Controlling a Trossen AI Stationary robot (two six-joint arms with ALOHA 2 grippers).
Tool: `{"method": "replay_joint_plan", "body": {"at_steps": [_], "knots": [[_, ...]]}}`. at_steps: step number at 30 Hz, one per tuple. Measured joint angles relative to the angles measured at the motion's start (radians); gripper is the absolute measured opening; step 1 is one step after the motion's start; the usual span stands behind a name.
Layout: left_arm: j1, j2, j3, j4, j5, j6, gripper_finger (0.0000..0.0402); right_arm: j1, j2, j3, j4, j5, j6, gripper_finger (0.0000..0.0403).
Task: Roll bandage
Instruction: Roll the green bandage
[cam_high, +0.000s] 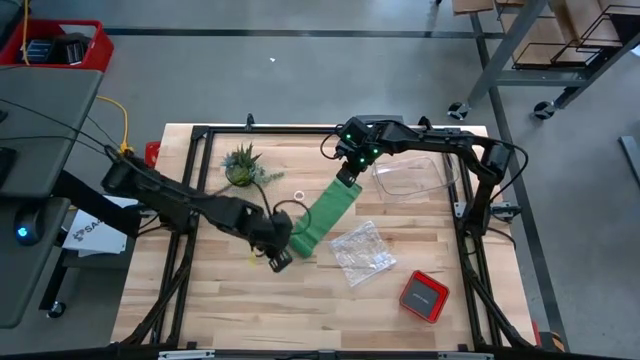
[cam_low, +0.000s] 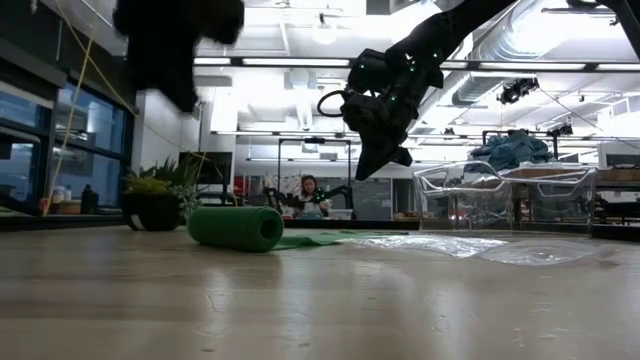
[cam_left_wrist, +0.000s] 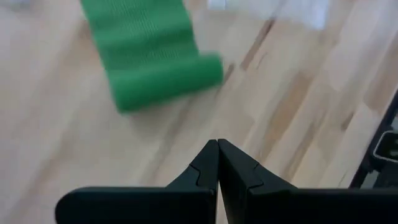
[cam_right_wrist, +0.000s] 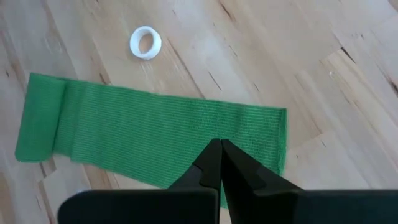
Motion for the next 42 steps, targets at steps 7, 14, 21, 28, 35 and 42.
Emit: {"method": "replay_joint_plan", "body": {"at_steps": [7, 14, 21, 28, 35, 42], "knots": [[0.020, 0.122, -0.168, 0.303, 0.131, -0.160, 0.0000, 0.001, 0.000, 0.000, 0.014, 0.000, 0.026, 0.0000], [0.067, 0.224, -0.175, 0.392, 0.139, -0.179, 0.0000, 0.001, 0.000, 0.000, 0.016, 0.000, 0.026, 0.0000], [0.141, 0.223, -0.135, 0.419, 0.130, -0.137, 0.0000, 0.001, 0.000, 0.000, 0.016, 0.000, 0.042, 0.0000], [0.205, 0.148, 0.013, 0.354, 0.024, 0.029, 0.0000, 0.000, -0.002, 0.000, 0.019, 0.000, 0.044, 0.0000], [0.225, 0.031, 0.137, 0.301, -0.086, 0.195, 0.0000, 0.000, -0.010, 0.000, 0.019, -0.039, 0.017, 0.0000], [0.225, -0.094, 0.170, 0.297, -0.250, 0.257, 0.0000, 0.037, -0.007, 0.000, -0.024, -0.150, -0.027, 0.0000]]}}
